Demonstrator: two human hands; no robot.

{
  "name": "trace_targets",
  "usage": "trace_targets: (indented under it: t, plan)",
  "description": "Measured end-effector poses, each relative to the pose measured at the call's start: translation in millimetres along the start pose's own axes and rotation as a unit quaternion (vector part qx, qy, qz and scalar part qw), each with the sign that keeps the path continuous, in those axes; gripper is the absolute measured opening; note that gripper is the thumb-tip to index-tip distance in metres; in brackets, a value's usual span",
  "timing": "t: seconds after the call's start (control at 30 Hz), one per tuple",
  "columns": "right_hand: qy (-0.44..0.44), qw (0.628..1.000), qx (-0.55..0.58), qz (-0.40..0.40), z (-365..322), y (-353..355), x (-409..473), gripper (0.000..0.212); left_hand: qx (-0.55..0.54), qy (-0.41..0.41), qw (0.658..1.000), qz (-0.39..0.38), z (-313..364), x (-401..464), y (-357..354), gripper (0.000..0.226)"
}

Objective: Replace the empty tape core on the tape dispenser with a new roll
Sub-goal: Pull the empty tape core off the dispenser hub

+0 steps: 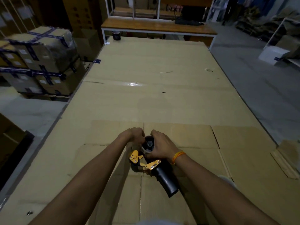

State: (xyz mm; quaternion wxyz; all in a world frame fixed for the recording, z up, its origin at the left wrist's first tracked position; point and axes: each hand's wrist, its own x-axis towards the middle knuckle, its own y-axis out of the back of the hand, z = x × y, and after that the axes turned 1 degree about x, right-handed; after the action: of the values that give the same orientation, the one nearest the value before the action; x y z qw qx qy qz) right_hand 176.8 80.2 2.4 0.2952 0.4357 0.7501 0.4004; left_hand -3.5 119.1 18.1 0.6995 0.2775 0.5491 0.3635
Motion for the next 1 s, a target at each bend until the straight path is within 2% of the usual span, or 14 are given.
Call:
trace_targets:
  t: [0.1, 0.4, 0.6, 0.7, 0.77, 0.83, 0.9, 1.0]
  plan:
    - [0.017, 1.000, 0.001, 0.023, -1, 2, 1, 0.063, -0.005, -0.003, 1.000, 0.022, -1, -4, -1, 0.038]
    - [0.056, 0.998, -0.029, 0.019, -7, 4, -1, 0.076, 0.034, 0.012, 0.998, 0.047, 6, -17, -3, 0.034]
    - [0.048, 0.998, -0.041, 0.008, -7, 8, -1, 0.080, 0.048, 0.030, 0.996, 0.065, 16, -20, -4, 0.032]
    - [0.049, 0.998, -0.037, -0.005, -2, 9, -3, 0.079, -0.049, 0.002, 0.998, 0.026, 8, -22, -4, 0.037]
    - [0.047, 0.998, -0.028, -0.014, 6, 12, -5, 0.077, -0.150, -0.037, 0.988, -0.017, -3, -30, -3, 0.044]
    - [0.039, 0.999, -0.015, -0.009, 15, 16, -7, 0.077, -0.200, -0.077, 0.975, -0.063, -15, -39, -5, 0.046]
    - [0.027, 1.000, -0.012, -0.005, 19, 19, -8, 0.077, -0.170, -0.098, 0.978, -0.074, -18, -44, -12, 0.059]
    - [0.027, 0.999, -0.017, -0.010, 16, 21, -6, 0.076, -0.010, -0.096, 0.994, 0.050, -5, -39, -28, 0.073]
